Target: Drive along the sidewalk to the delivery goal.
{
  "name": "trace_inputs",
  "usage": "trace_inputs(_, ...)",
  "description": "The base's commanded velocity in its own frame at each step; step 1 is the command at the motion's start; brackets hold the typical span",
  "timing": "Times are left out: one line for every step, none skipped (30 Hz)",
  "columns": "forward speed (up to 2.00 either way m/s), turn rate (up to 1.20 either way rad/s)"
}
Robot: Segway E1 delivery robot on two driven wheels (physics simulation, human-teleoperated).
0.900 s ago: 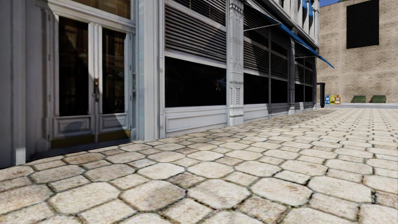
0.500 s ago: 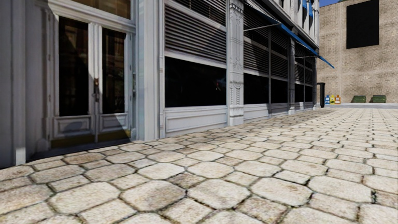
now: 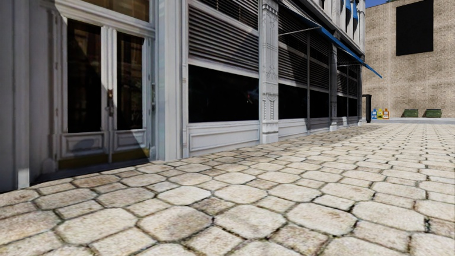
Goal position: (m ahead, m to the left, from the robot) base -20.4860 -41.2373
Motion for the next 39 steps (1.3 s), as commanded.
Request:
trace_inputs(0.0, 0.0)
trace_inputs(0.0, 0.0)
trace_inputs(0.0, 0.0)
trace_inputs(0.0, -0.27)
trace_inputs(0.0, -0.48)
trace_inputs(0.0, -0.48)
trace_inputs(0.0, -0.56)
trace_inputs(0.0, -0.58)
trace_inputs(0.0, -0.58)
trace_inputs(0.0, -0.59)
trace_inputs(0.0, -0.59)
trace_inputs(0.0, -0.75)
trace_inputs(0.0, -0.92)
trace_inputs(0.0, -0.97)
trace_inputs(0.0, -0.98)
trace_inputs(0.0, -0.99)
trace_inputs(0.0, -0.99)
trace_inputs(0.0, -0.99)
trace_inputs(0.0, -0.99)
trace_inputs(0.0, -0.99)
trace_inputs(0.0, -0.95)
trace_inputs(0.0, -0.88)
trace_inputs(0.0, -0.88)
trace_inputs(0.0, -0.85)
trace_inputs(0.0, -0.81)
trace_inputs(0.0, -0.61)
trace_inputs(0.0, -0.44)
trace_inputs(0.0, -0.04)
trace_inputs(0.0, -0.04)
trace_inputs(0.0, 0.0)
trace_inputs(0.0, 0.0)
trace_inputs(0.0, 0.0)
trace_inputs(0.0, 0.0)
trace_inputs(0.0, 0.0)
trace_inputs(0.0, 0.0)
trace_inputs(0.0, 0.0)
trace_inputs(0.0, 0.0)
trace_inputs(0.0, 0.0)
trace_inputs(0.0, 0.0)
